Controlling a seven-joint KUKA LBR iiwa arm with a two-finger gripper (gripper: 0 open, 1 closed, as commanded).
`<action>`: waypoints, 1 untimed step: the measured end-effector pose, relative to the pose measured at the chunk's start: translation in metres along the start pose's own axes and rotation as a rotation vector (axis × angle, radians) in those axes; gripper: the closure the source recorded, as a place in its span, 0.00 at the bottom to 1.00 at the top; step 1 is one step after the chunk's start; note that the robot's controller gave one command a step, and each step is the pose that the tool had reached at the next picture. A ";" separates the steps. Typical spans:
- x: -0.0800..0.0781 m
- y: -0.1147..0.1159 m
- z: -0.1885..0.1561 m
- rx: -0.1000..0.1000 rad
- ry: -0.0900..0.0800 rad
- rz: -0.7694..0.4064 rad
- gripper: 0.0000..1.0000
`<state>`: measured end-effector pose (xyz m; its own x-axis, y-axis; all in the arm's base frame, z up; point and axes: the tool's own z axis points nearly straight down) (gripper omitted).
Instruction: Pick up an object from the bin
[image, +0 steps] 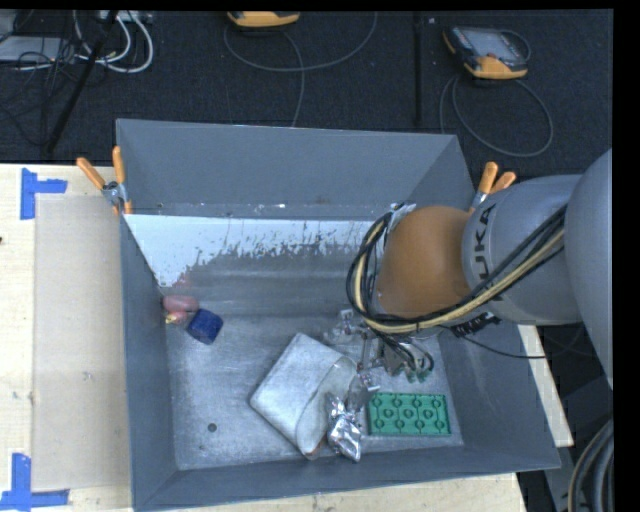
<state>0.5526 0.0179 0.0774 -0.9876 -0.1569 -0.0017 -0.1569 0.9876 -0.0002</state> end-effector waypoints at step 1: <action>-0.002 -0.002 -0.004 0.003 -0.007 0.000 1.00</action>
Offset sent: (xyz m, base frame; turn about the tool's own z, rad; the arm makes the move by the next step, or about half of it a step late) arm 0.0000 0.0000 0.0000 0.0000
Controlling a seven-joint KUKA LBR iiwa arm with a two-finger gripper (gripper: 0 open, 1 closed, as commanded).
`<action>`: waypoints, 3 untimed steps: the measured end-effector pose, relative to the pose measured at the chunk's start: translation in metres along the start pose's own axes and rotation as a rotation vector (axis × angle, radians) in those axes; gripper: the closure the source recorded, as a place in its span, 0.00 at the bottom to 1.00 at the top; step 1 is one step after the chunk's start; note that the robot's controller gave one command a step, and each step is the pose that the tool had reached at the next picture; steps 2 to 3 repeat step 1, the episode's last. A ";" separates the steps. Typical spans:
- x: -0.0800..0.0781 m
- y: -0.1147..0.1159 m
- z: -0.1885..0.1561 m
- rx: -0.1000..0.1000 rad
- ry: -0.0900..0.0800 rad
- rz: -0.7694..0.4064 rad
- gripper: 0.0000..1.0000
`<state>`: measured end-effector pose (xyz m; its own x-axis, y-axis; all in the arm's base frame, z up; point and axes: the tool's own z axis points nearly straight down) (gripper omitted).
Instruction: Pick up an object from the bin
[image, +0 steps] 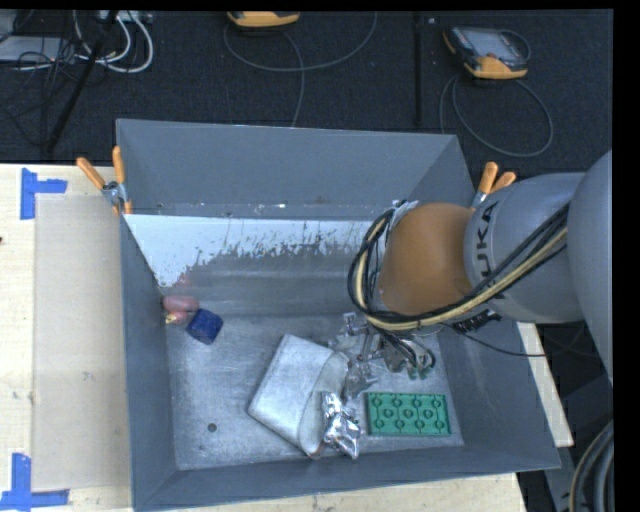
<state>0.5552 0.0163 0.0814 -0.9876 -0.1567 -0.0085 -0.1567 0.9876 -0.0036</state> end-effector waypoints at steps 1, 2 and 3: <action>-0.011 -0.021 -0.129 -0.002 0.000 -0.148 1.00; -0.011 -0.021 -0.129 -0.002 0.000 -0.148 1.00; -0.011 -0.021 -0.129 -0.002 0.000 -0.148 1.00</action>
Offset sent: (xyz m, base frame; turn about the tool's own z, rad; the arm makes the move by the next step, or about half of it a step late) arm 0.0107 -0.0184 0.1260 -0.1498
